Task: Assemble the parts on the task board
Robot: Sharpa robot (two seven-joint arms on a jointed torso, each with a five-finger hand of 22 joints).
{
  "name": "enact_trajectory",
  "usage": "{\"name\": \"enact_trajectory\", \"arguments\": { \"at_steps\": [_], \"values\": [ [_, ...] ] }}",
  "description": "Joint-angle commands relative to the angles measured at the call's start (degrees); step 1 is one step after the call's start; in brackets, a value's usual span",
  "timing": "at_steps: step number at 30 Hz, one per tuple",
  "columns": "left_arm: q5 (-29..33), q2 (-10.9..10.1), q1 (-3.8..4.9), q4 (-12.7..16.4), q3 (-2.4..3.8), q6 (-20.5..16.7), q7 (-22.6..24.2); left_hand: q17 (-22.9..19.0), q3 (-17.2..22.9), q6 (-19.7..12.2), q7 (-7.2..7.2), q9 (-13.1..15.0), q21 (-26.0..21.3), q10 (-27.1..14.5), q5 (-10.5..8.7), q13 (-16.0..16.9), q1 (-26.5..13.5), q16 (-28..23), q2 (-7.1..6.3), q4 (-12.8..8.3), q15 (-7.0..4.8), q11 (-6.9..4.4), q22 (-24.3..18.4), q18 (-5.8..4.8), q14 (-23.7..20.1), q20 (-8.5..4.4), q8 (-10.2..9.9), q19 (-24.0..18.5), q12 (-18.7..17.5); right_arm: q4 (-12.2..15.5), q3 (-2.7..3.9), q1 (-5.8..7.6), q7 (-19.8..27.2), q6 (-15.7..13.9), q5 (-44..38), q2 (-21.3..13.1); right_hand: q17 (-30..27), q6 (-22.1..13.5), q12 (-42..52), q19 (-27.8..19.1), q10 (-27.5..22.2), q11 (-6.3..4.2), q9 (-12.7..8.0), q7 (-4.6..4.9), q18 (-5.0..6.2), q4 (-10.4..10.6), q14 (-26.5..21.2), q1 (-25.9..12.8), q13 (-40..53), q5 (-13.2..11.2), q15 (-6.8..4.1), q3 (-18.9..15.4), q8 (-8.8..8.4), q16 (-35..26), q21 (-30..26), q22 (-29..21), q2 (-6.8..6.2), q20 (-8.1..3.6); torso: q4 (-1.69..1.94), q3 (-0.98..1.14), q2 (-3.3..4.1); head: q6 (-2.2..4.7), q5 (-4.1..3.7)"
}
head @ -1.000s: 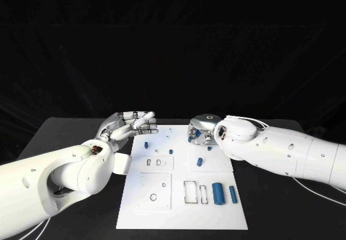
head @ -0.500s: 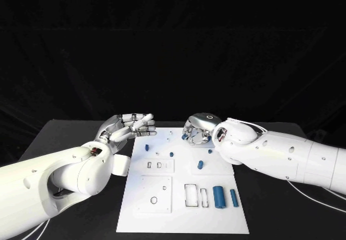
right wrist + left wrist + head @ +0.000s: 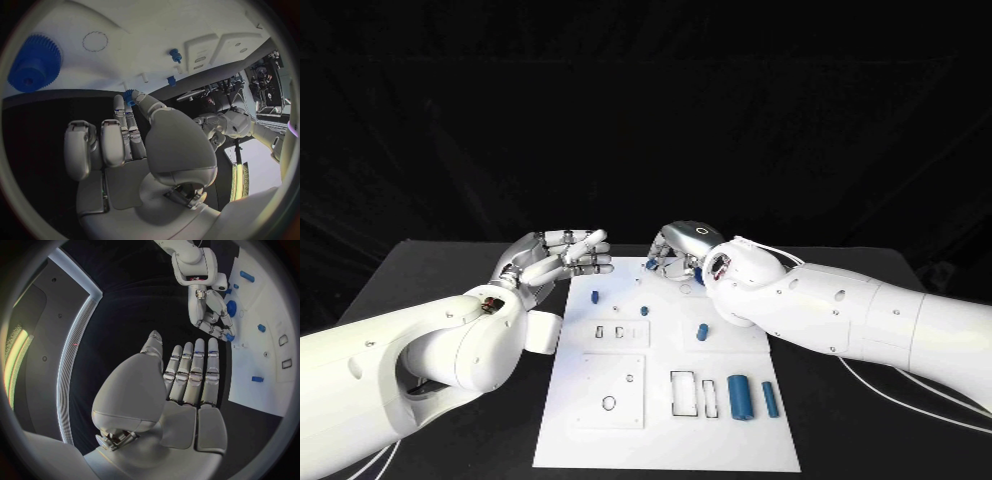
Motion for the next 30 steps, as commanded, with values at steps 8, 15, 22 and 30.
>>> {"name": "enact_trajectory", "arguments": {
  "at_steps": [8, 15, 22, 30],
  "values": [
    [0.4, 0.0, 0.13, 0.5, 0.07, 1.1, 0.3, 0.0, -0.3, -0.2, 0.27, -0.1, -0.2, -0.3, 0.2, -0.1, -0.1, -0.2, 0.4, -0.2, 0.16, 0.11, -0.1, 0.27, -0.4, -0.01, -0.2, -0.6, -0.2, -3.2, 0.0, -0.79, -1.1, -0.6, 0.2, 2.4, 0.0, 0.1, 0.1, 0.2, 0.2, 0.11, 0.2, -0.03, -0.74, 0.2, 2.3, 0.1, 0.0, 0.2, -0.47, 0.3, -0.23, 0.4, 0.1, 3.1, 0.07, -0.1, 0.08, -0.02, 0.14, -0.11, 0.26],
    [0.4, -0.1, 0.17, 0.8, 0.08, 1.1, 0.2, 0.0, -0.3, -0.2, 0.27, -0.1, -0.2, -0.3, 0.2, -0.1, -0.1, -0.2, 0.4, -0.2, 0.16, 0.11, -0.1, 0.27, -0.4, -0.01, -0.2, -0.6, -0.2, -3.7, 0.0, -0.99, -1.3, -1.7, -0.1, 3.0, 0.0, 0.0, 0.0, 0.2, 0.2, 0.13, 0.2, 0.03, -0.73, 0.2, 2.3, 0.2, 0.0, 0.4, -0.46, 0.4, -0.25, 0.4, 0.1, 3.1, 0.03, -0.1, 0.05, -0.04, 0.12, 0.0, 0.26],
    [0.4, -0.1, 0.22, 0.8, 0.09, 1.2, 0.1, 0.0, -0.3, -0.2, 0.3, -0.1, -0.2, -0.3, 0.2, -0.1, -0.1, -0.2, 0.42, -0.2, 0.17, 0.14, -0.1, 0.27, -0.5, 0.02, -0.3, -0.6, -0.2, -4.3, 0.0, -1.03, -2.0, -1.4, -0.4, 3.6, 0.0, 0.0, 0.0, 0.2, 0.2, 0.16, 0.2, 0.07, -0.74, 0.3, 2.3, 0.2, 0.0, 0.5, -0.44, 0.4, -0.28, 0.4, 0.1, 3.1, -0.01, -0.1, 0.08, -0.05, 0.15, 0.15, 0.31],
    [0.4, -0.1, 0.23, 1.0, 0.1, 1.3, 0.1, 0.0, -0.3, -0.2, 0.32, -0.1, -0.2, -0.3, 0.2, -0.1, -0.1, -0.2, 0.43, -0.2, 0.18, 0.15, -0.1, 0.27, -0.5, 0.03, -0.3, -0.7, -0.3, -5.5, 0.0, -1.05, -2.1, -1.2, -0.4, 4.2, 0.0, 0.0, 0.0, 0.1, 0.2, 0.19, 0.2, 0.11, -0.73, 0.3, 2.3, 0.2, 0.0, 0.8, -0.42, 0.4, -0.33, 0.4, 0.1, 3.1, -0.04, -0.09, 0.12, -0.04, 0.19, 0.18, 0.54]
  ]
}}
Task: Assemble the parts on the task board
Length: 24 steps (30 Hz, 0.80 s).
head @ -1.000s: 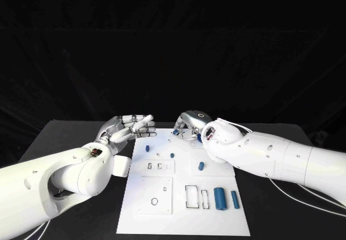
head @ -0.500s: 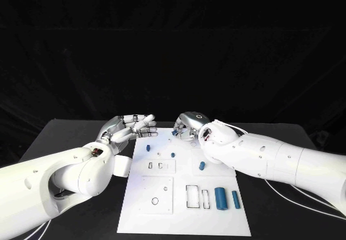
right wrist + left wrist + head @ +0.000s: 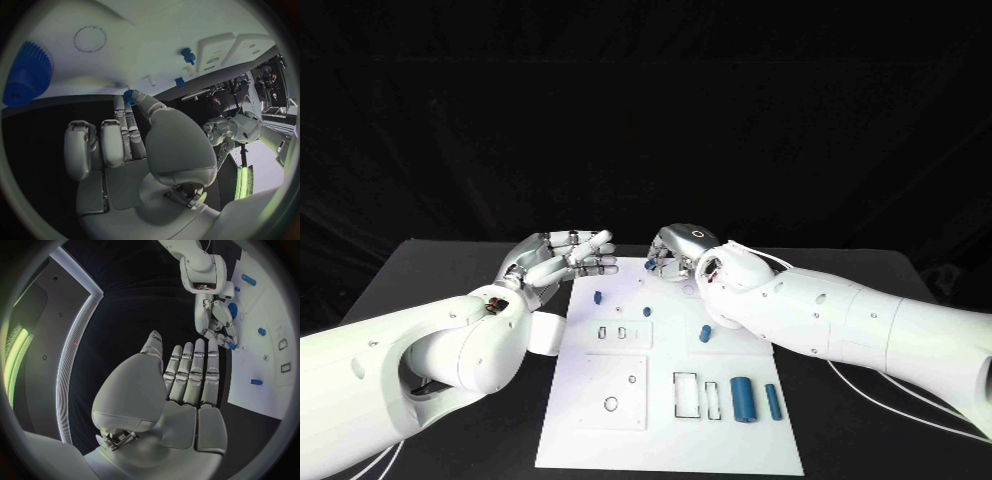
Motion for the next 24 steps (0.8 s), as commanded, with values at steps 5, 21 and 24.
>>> {"name": "enact_trajectory", "arguments": {
  "at_steps": [5, 21, 24],
  "values": [
    [0.2, 0.2, 0.09, 0.2, 0.07, 1.1, 0.3, 0.1, -0.3, -0.2, 0.32, -0.1, -0.2, -0.3, 0.2, -0.1, -0.1, -0.2, 0.43, -0.2, -0.01, 0.15, -0.1, 0.28, -0.3, 0.04, -0.3, -0.2, -0.3, -0.8, -0.01, -0.2, -0.3, 0.6, -0.4, 0.6, 0.0, 0.0, 0.0, 0.1, 0.2, 0.19, 0.1, 0.06, -0.72, 0.2, 2.3, 0.2, 0.0, 0.4, -0.41, 0.3, 0.15, 0.2, 0.1, 3.1, -0.1, -0.09, 0.09, 0.0, 0.09, 0.03, 0.11],
    [0.2, 0.5, 0.1, 0.4, 0.09, 1.0, 0.4, 0.1, -0.3, -0.2, 0.32, -0.1, -0.2, -0.3, 0.2, -0.1, -0.1, -0.2, 0.43, -0.2, -0.01, 0.15, -0.1, 0.28, -0.3, 0.04, -0.3, -0.2, -0.3, -1.7, -0.01, -0.6, 0.3, 2.8, -0.3, 1.7, -0.1, -0.2, -0.1, 0.0, 0.1, 0.26, 0.1, 0.16, -0.68, 0.3, 2.3, 0.1, 0.0, 0.4, -0.36, 0.2, 0.01, 0.2, -0.1, 2.9, -0.32, -0.07, -0.02, -0.08, 0.09, -0.16, 0.47],
    [0.2, 0.4, 0.1, 0.3, 0.09, 1.0, 0.3, 0.1, -0.3, -0.2, 0.32, -0.1, -0.2, -0.3, 0.2, -0.1, -0.1, -0.2, 0.43, -0.2, -0.01, 0.15, -0.1, 0.28, -0.3, 0.04, -0.3, -0.2, -0.3, -1.3, -0.01, -0.61, 0.3, 3.3, -0.4, 1.6, -0.1, -0.2, -0.1, 0.0, 0.2, 0.27, 0.1, 0.17, -0.68, 0.3, 2.3, 0.1, 0.0, 0.4, -0.36, 0.2, 0.01, 0.2, -0.1, 2.9, -0.35, -0.07, -0.03, -0.07, 0.1, -0.15, 0.45]
  ]
}}
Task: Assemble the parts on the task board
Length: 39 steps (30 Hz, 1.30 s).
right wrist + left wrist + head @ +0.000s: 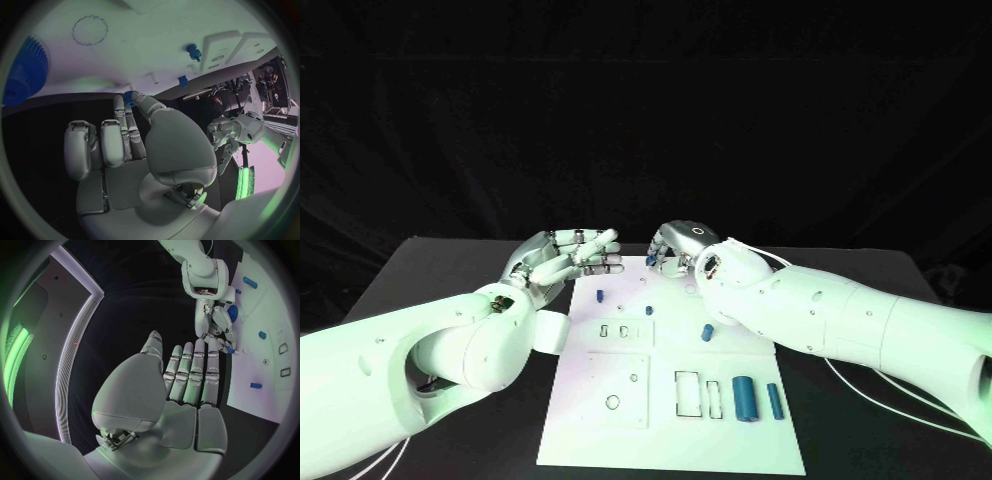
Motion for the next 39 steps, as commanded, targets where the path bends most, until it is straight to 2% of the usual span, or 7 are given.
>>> {"name": "enact_trajectory", "arguments": {
  "at_steps": [1, 18, 21, 23, 29, 33, 39],
  "values": [
    [0.1, 0.0, 0.09, 0.1, 0.07, 0.9, 0.3, 0.1, -0.3, -0.2, 0.32, -0.1, -0.2, -0.3, 0.2, -0.1, -0.1, -0.2, 0.43, -0.2, -0.02, 0.15, -0.1, 0.29, -0.3, 0.04, -0.3, -0.2, -0.3, 0.6, -0.31, -0.53, 0.4, 3.4, -0.5, 0.1, -0.1, 0.3, -0.1, 0.0, 0.2, 0.26, 0.1, 0.09, -0.68, 0.2, 2.3, 0.1, 0.0, 0.0, -0.35, 0.0, 0.16, 0.2, -0.1, 2.9, -0.36, -0.07, -0.04, -0.01, -0.01, -0.01, -0.01],
    [0.1, -0.2, 0.13, -0.3, 0.1, 0.9, 0.2, 0.1, -0.3, -0.2, 0.32, -0.1, -0.2, -0.3, 0.2, -0.1, -0.1, -0.2, 0.43, -0.2, -0.02, 0.15, -0.1, 0.29, -0.3, 0.04, -0.3, -0.2, -0.3, 0.9, -0.32, -0.53, 0.6, 1.9, -0.6, -0.7, -0.4, -0.2, -0.3, -0.3, -0.1, 0.4, 0.1, 0.25, -0.61, 0.4, 2.2, -0.1, 0.0, -0.1, -0.24, -0.1, -0.18, 0.0, -0.3, 2.6, -0.88, 0.0, -0.04, 0.05, 0.07, 0.04, 0.09],
    [0.1, -0.2, 0.14, -0.3, 0.11, 0.9, 0.2, 0.1, -0.3, -0.2, 0.32, -0.1, -0.2, -0.3, 0.2, -0.1, -0.1, -0.2, 0.43, -0.2, -0.02, 0.15, -0.1, 0.29, -0.3, 0.04, -0.3, -0.2, -0.3, 0.6, -0.32, -0.52, 0.6, 1.8, -0.4, -0.4, -2.8, -4.8, -2.0, -2.2, -3.1, 1.55, -0.9, 1.99, -0.05, 1.1, 1.5, -0.8, -0.7, -1.3, 0.88, -0.5, -2.14, -1.5, -2.0, -0.1, -2.13, 0.59, -0.08, 0.06, 0.07, 0.13, 0.06],
    [0.1, -0.2, 0.15, -0.3, 0.11, 0.9, 0.2, 0.1, -0.3, -0.2, 0.32, -0.1, -0.2, -0.3, 0.2, -0.1, -0.1, -0.2, 0.43, -0.2, -0.02, 0.15, -0.1, 0.29, -0.3, 0.04, -0.3, -0.2, -0.3, 0.3, -0.32, -0.51, 0.6, 1.7, -0.3, -0.3, -6.1, -12.0, -3.4, -5.2, -6.3, 2.79, -2.4, 2.81, 0.89, 1.3, 0.5, -0.8, -1.4, -2.0, 1.67, -1.6, -2.02, -3.8, -4.8, -4.3, -3.38, 1.46, -0.08, 0.02, 0.06, 0.14, 0.03],
    [0.1, -0.2, 0.18, -0.4, 0.11, 0.9, 0.1, 0.1, -0.2, -0.3, 0.38, -0.1, -0.3, -0.5, 0.2, -0.1, 0.0, -0.3, 0.52, -0.3, 0.03, 0.21, -0.1, 0.31, -0.4, 0.1, -0.4, -0.4, -0.4, 0.6, -0.32, -0.47, 0.4, 1.4, -0.2, -0.6, -7.1, -14.0, -3.4, -6.1, -7.6, 3.18, -2.2, 3.21, 1.26, 1.7, 0.3, -0.6, -1.6, -2.4, 2.01, -3.3, -1.93, -4.4, -5.9, -5.6, -3.72, 2.04, -0.04, 0.02, 0.06, 0.12, -0.01],
    [0.1, -0.4, 0.2, -0.5, 0.11, 0.9, 0.1, 0.1, -0.2, -0.3, 0.38, -0.1, -0.3, -0.5, 0.2, -0.1, 0.0, -0.3, 0.52, -0.3, 0.03, 0.21, -0.1, 0.31, -0.4, 0.1, -0.4, -0.4, -0.4, 3.0, -0.3, -0.3, 0.4, 0.3, -0.1, -2.5, -6.4, -11.7, -2.6, -5.2, -6.8, 3.16, -1.7, 3.28, 1.03, 2.0, 0.6, 0.1, -1.4, -1.4, 2.02, -3.9, -0.91, -3.9, -5.4, -4.5, -3.23, 2.16, -0.26, 0.0, -0.05, 0.17, -0.12],
    [0.1, -0.8, 0.23, -0.7, 0.11, 1.0, 0.0, 0.1, -0.2, -0.3, 0.38, -0.1, -0.3, -0.5, 0.2, -0.1, 0.0, -0.3, 0.52, -0.3, 0.03, 0.21, -0.1, 0.31, -0.4, 0.1, -0.4, -0.4, -0.4, 10.6, 0.14, 1.11, 0.2, -1.0, 2.1, -8.7, -4.3, -7.5, -0.9, -3.1, -3.7, 2.51, -1.0, 2.87, 0.45, 2.4, 1.4, 0.9, -1.0, 0.7, 1.56, -3.5, 0.65, -2.2, -3.7, -1.7, -2.44, 1.87, -0.67, 0.02, -0.34, 0.23, -0.09]
  ]
}}
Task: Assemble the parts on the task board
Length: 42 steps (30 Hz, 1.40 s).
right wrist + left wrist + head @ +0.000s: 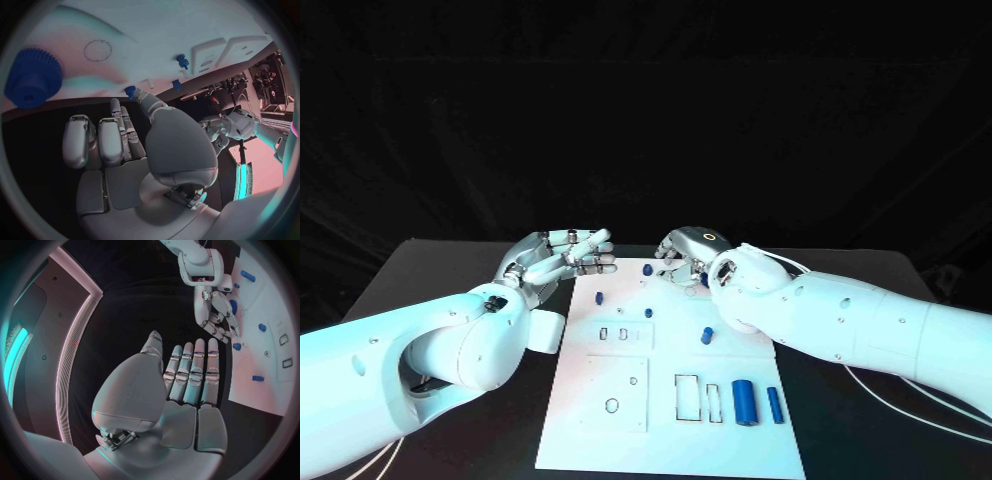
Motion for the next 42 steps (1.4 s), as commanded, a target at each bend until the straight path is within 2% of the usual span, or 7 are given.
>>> {"name": "enact_trajectory", "arguments": {
  "at_steps": [1, 6, 11, 14, 18, 34, 42],
  "values": [
    [0.1, -0.1, 0.12, -0.1, 0.06, 1.1, 0.2, 0.1, -0.2, -0.1, 0.19, -0.1, -0.3, -0.3, 0.2, -0.1, 0.0, -0.3, 0.52, -0.3, 0.04, 0.01, -0.1, 0.31, -0.4, 0.11, -0.4, -0.4, -0.4, 4.6, 0.48, 1.15, -0.3, -1.1, 2.5, -3.7, 1.0, 1.4, 1.1, 1.1, 2.3, -0.64, 0.2, -0.38, -0.64, 0.4, 1.3, 0.6, 0.4, 0.8, -0.34, 0.3, 0.38, 0.8, 0.9, 1.4, 0.11, -0.19, -0.55, 0.02, -0.42, 0.04, -0.04],
    [0.1, -0.3, 0.13, -0.7, 0.05, 1.4, 0.1, 0.1, -0.2, -0.2, 0.18, -0.1, -0.3, -0.3, 0.2, -0.1, 0.0, -0.3, 0.52, -0.3, 0.04, 0.01, -0.1, 0.32, -0.4, 0.12, -0.4, -0.4, -0.4, 11.1, 0.98, 3.48, -1.5, 3.1, 8.7, -10.9, 3.2, 2.5, 4.7, 3.2, 9.6, -2.55, 0.2, -1.73, -1.32, 1.2, 1.9, -0.1, 2.6, 1.5, -1.85, -0.6, 0.44, 2.4, 2.8, 4.4, -1.4, -1.44, -1.11, 0.05, -1.0, 0.07, -0.19],
    [0.1, -0.2, 0.12, -1.4, 0.04, 1.6, 0.0, 0.1, -0.2, -0.2, 0.18, -0.1, -0.3, -0.3, 0.2, -0.1, 0.0, -0.3, 0.52, -0.3, 0.04, 0.01, -0.1, 0.32, -0.4, 0.12, -0.4, -0.4, -0.4, 13.9, 1.14, 4.7, -2.2, 7.6, 11.4, -15.8, 10.0, 1.6, 14.8, 6.8, 14.1, -4.13, 0.1, -2.7, -2.57, 1.6, 3.3, -0.4, 11.3, 3.9, -3.17, -4.7, 0.43, 6.9, 6.3, 9.8, -3.86, -2.99, -1.47, 0.08, -1.52, 0.22, -0.45],
    [0.1, -0.1, 0.11, -1.6, 0.03, 1.7, 0.0, 0.1, -0.2, -0.1, 0.18, -0.1, -0.3, -0.3, 0.2, -0.1, 0.0, -0.3, 0.52, -0.3, 0.03, 0.01, -0.1, 0.32, -0.4, 0.12, -0.4, -0.4, -0.4, 13.3, 1.17, 4.93, -2.6, 9.6, 11.7, -17.0, 15.8, -0.4, 42.0, 8.4, 11.9, -4.15, 0.3, -2.44, -3.2, 2.4, 4.0, 0.9, 39.5, 5.2, -2.77, -8.4, 1.21, 10.5, 7.9, 12.4, -3.06, -2.58, -1.68, 0.22, -1.71, 0.05, -0.23],
    [0.1, 0.1, 0.11, -1.8, 0.03, 2.0, -0.1, 0.1, -0.2, -0.1, 0.17, -0.1, -0.3, -0.3, 0.2, -0.1, 0.0, -0.3, 0.52, -0.3, 0.03, 0.0, -0.1, 0.32, -0.4, 0.12, -0.4, -0.4, -0.4, 11.5, 1.16, 4.62, -2.9, 10.7, 11.1, -16.6, 19.7, -2.0, 57.7, 9.3, 12.2, -2.93, 0.6, -1.89, -3.5, 4.0, 4.5, 1.5, 56.5, 5.3, -2.13, -11.0, 2.6, 12.6, 8.8, 13.9, -2.04, -2.08, -1.72, 0.27, -1.81, -0.04, -0.33],
    [0.1, 0.4, 0.09, -1.9, 0.02, 2.2, -0.2, 0.1, -0.2, -0.1, 0.17, -0.1, -0.3, -0.3, 0.2, -0.1, 0.0, -0.3, 0.52, -0.3, 0.03, 0.0, -0.1, 0.32, -0.4, 0.12, -0.4, -0.4, -0.4, 4.8, 0.84, 1.58, -3.3, 11.9, 8.8, -11.4, 23.4, -4.4, 64.4, 10.0, 14.1, -2.16, 0.7, -1.23, -3.75, 5.4, 5.2, 2.5, 64.1, 5.4, -1.36, -13.2, 3.63, 14.3, 9.4, 14.9, -1.43, -1.38, -1.64, 0.22, -1.68, -0.46, -0.65],
    [0.1, 0.4, 0.09, -1.9, 0.02, 2.3, -0.3, 0.1, -0.2, -0.2, 0.15, -0.1, -0.3, -0.3, 0.2, -0.1, 0.1, -0.2, 0.53, -0.3, 0.02, 0.0, -0.1, 0.33, -0.3, 0.14, -0.4, -0.5, -0.4, 4.0, 0.77, 0.63, -3.4, 11.4, 7.0, -10.5, 23.9, -4.8, 65.2, 10.1, 14.4, -2.03, 0.7, -1.09, -3.79, 5.5, 5.3, 2.9, 65.1, 5.5, -1.22, -13.3, 3.78, 14.5, 9.5, 15.1, -1.21, -1.24, -1.55, 0.29, -1.74, -0.65, -0.47]
  ]
}}
